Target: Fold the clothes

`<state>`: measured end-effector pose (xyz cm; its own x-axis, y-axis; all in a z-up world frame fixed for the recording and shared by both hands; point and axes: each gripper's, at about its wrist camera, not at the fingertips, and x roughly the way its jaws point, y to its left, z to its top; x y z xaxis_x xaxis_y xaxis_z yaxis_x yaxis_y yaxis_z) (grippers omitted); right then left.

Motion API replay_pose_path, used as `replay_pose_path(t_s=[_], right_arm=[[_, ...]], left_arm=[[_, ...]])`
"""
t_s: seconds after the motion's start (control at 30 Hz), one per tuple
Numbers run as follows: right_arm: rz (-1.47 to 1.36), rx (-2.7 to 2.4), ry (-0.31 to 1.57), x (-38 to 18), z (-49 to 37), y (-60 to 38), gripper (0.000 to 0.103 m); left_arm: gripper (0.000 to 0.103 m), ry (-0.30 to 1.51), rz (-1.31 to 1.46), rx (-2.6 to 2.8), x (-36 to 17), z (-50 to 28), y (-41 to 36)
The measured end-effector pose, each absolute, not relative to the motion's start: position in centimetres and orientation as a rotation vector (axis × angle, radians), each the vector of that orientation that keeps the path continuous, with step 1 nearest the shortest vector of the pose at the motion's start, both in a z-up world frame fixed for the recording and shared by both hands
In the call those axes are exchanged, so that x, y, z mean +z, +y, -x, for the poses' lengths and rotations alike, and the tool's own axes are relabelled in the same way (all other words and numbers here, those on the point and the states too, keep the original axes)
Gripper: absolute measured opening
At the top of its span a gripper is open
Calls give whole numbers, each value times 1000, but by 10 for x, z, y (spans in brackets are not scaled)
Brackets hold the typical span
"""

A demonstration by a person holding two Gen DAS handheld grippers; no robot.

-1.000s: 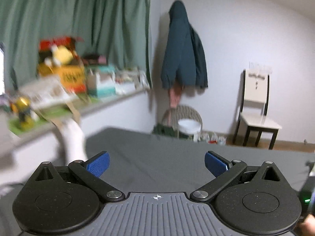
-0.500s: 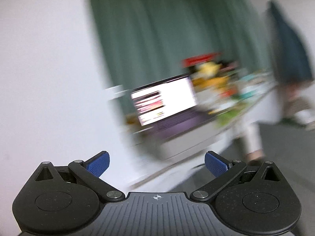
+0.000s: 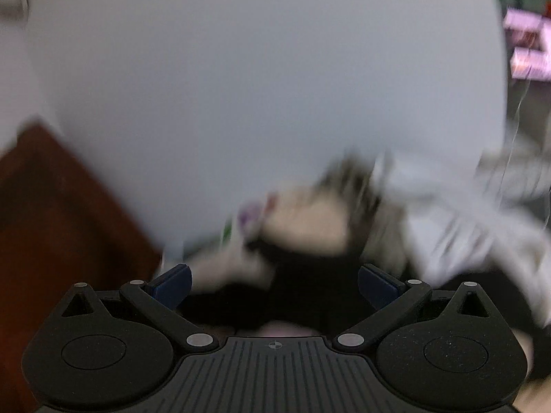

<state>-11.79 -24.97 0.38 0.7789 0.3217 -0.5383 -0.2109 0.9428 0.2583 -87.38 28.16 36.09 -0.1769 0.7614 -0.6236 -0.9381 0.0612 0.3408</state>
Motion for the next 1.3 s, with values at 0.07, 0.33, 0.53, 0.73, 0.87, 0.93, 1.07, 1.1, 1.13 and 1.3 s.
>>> replay_pose_path(t_s=[0.07, 0.33, 0.53, 0.73, 0.87, 0.93, 1.07, 1.1, 1.13, 1.3], right_arm=[[-188, 290, 621, 3, 118, -250, 103], [-145, 328, 665, -1, 117, -239, 103], [-123, 338, 671, -1, 119, -236, 103], [-107, 342, 680, -2, 121, -235, 103], [-96, 345, 687, -3, 122, -234, 103], [-88, 348, 694, -5, 121, -233, 103], [-68, 361, 694, -5, 122, -229, 103], [-64, 366, 692, -4, 122, -228, 103], [-61, 370, 690, -4, 122, -227, 103], [-49, 374, 694, -5, 123, -226, 103]], left_arm=[[103, 892, 357, 1585, 338, 898, 279], [103, 707, 547, 1864, 325, 1002, 258], [60, 676, 527, 1838, 299, 1013, 267], [14, 385, 654, 1836, 281, 1041, 270], [10, 178, 611, 1852, 302, 1053, 250], [9, 62, 585, 1826, 319, 1058, 241], [4, 38, 375, 1753, 374, 1026, 227], [4, 35, 341, 1731, 390, 1014, 228], [4, 20, 327, 1706, 403, 1004, 229], [3, -25, 196, 1507, 457, 934, 227]])
